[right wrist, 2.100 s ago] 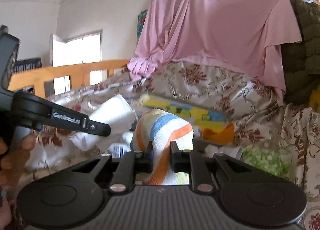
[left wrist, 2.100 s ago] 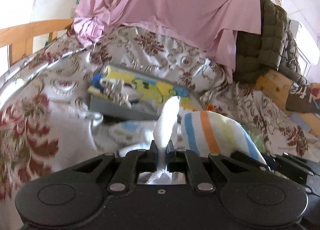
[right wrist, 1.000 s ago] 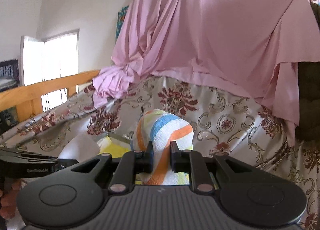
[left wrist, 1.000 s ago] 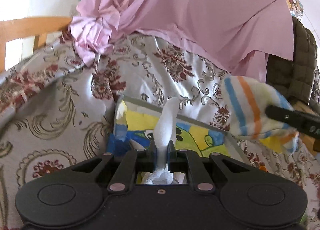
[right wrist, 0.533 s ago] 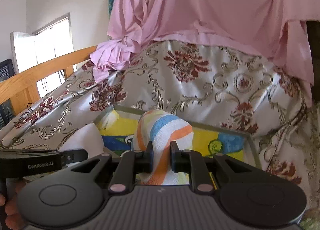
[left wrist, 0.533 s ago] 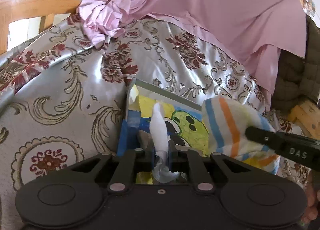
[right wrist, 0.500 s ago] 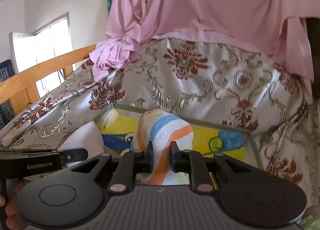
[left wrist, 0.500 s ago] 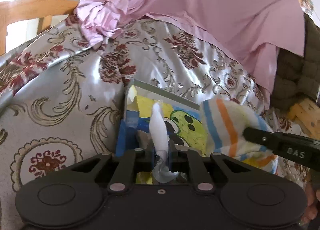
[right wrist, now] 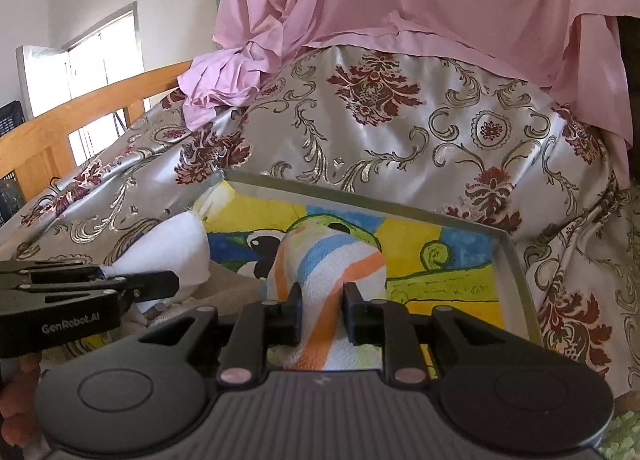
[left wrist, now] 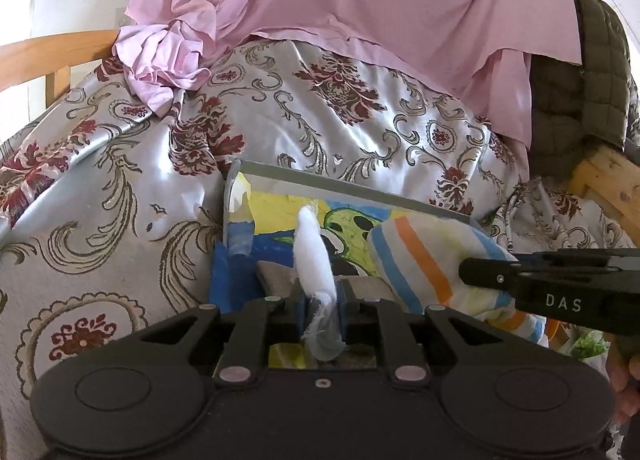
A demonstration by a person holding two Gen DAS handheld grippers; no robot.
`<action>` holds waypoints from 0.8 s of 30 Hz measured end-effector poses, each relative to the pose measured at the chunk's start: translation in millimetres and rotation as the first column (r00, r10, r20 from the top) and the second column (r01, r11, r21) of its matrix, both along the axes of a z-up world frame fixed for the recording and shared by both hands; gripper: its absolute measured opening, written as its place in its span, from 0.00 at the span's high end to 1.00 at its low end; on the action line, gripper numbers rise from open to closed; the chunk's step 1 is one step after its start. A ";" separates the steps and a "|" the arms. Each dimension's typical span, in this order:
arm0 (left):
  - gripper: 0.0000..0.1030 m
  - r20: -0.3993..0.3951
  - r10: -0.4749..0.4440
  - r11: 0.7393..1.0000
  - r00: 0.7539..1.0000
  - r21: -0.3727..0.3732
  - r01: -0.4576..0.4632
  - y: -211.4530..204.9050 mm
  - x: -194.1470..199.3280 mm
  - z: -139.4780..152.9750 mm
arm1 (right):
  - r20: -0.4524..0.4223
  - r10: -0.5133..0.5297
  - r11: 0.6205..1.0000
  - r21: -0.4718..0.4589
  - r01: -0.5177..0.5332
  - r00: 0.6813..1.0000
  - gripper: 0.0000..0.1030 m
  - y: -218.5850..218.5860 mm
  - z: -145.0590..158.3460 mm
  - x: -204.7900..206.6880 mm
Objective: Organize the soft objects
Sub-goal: 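Open the left tool to drop the cloth while the right drops the towel into the tray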
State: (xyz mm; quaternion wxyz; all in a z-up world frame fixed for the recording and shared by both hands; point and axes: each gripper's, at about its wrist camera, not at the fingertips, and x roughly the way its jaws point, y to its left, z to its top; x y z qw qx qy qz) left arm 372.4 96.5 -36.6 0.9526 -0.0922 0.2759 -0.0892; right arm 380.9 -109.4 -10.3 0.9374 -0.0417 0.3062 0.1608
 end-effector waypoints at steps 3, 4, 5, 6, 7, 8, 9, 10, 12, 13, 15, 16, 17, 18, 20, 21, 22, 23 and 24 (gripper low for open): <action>0.82 -0.004 -0.003 1.000 1.000 0.001 0.003 -1.7 0.0 0.3 | 0.008 -0.003 1.000 -0.005 0.003 1.000 0.71 -0.8 1.5 -2.4; 0.80 -0.004 -0.006 1.000 1.000 0.001 0.006 -2.2 -0.2 0.8 | 0.015 -0.002 1.000 -0.011 0.003 1.000 0.70 -1.0 2.4 -3.3; 0.79 -0.003 -0.008 1.000 1.000 0.001 0.008 -2.9 -0.6 1.3 | 0.019 -0.002 1.000 -0.017 0.002 1.000 0.69 -1.1 3.7 -4.0; 0.74 -0.001 -0.007 1.000 1.000 0.004 0.007 -3.6 -1.0 1.7 | 0.021 -0.004 1.000 -0.019 0.004 1.000 0.66 -1.6 4.9 -4.6; 0.71 0.000 -0.006 1.000 1.000 0.007 0.006 -4.5 -1.5 1.8 | 0.023 -0.006 1.000 -0.020 0.007 1.000 0.61 -2.5 6.8 -5.6; 0.69 0.000 -0.003 1.000 1.000 0.011 0.003 -5.4 -1.9 2.0 | 0.028 -0.009 1.000 -0.020 0.010 1.000 0.58 -3.9 8.7 -7.1; 0.65 -0.001 0.001 1.000 1.000 0.014 -0.001 -6.4 -1.9 2.5 | 0.033 -0.011 1.000 -0.020 0.012 0.999 0.53 -5.5 10.7 -8.5; 0.62 -0.001 0.004 1.000 1.000 0.018 -0.004 -7.4 -2.6 3.1 | 0.038 -0.014 1.000 -0.021 0.015 0.999 0.49 -7.5 12.9 -10.5; 0.55 0.001 0.009 1.000 1.000 0.022 -0.009 -9.4 -4.5 5.5 | 0.047 -0.022 1.000 -0.021 0.023 0.999 0.43 -12.0 18.2 -15.5; 0.51 0.003 0.012 1.000 1.000 0.023 -0.012 -9.7 -5.6 7.2 | 0.054 -0.026 0.999 -0.020 0.027 0.998 0.37 -14.9 21.4 -18.6; 0.43 0.015 0.008 1.000 1.000 0.023 -0.008 -12.0 -10.6 12.1 | 0.070 -0.039 0.999 -0.011 0.040 0.997 0.27 -21.4 28.5 -25.2; 0.35 0.024 0.005 1.000 1.000 0.026 -0.006 -13.5 -13.3 14.8 | 0.081 -0.046 0.999 -0.004 0.047 0.996 0.21 -24.8 32.2 -29.5; 0.33 0.032 0.006 0.999 0.999 0.032 -0.007 -15.4 -16.6 17.6 | 0.092 -0.054 0.999 0.001 0.054 0.994 0.18 -27.8 35.9 -33.8; 0.32 0.041 0.006 0.999 0.999 0.039 -0.007 -17.6 -19.9 20.0 | 0.101 -0.058 0.998 0.004 0.058 0.993 0.15 -31.1 39.4 -38.1; 0.30 0.050 0.005 0.998 0.999 0.057 -0.008 -21.8 -26.6 24.8 | 0.118 -0.061 0.998 0.007 0.061 0.991 0.13 -37.1 46.6 -47.6; 0.27 0.055 0.009 0.998 0.998 0.064 -0.013 -23.9 -30.8 27.1 | 0.125 -0.062 0.998 0.007 0.062 0.990 0.12 -39.6 50.2 -52.5; 0.25 0.062 0.015 0.998 0.998 0.067 -0.019 -25.6 -35.4 29.4 | 0.135 -0.063 0.998 0.007 0.063 0.989 0.09 -42.1 54.1 -57.8; 0.24 0.071 0.023 0.997 0.997 0.066 -0.028 -27.6 -41.4 32.1 | 0.146 -0.065 0.998 0.009 0.064 0.987 0.08 -44.1 57.7 -63.1; 0.20 0.080 0.030 0.998 0.996 0.059 -0.035 -29.1 -47.3 34.2 | 0.156 -0.067 0.998 0.012 0.066 0.985 0.06 -46.2 61.3 -68.8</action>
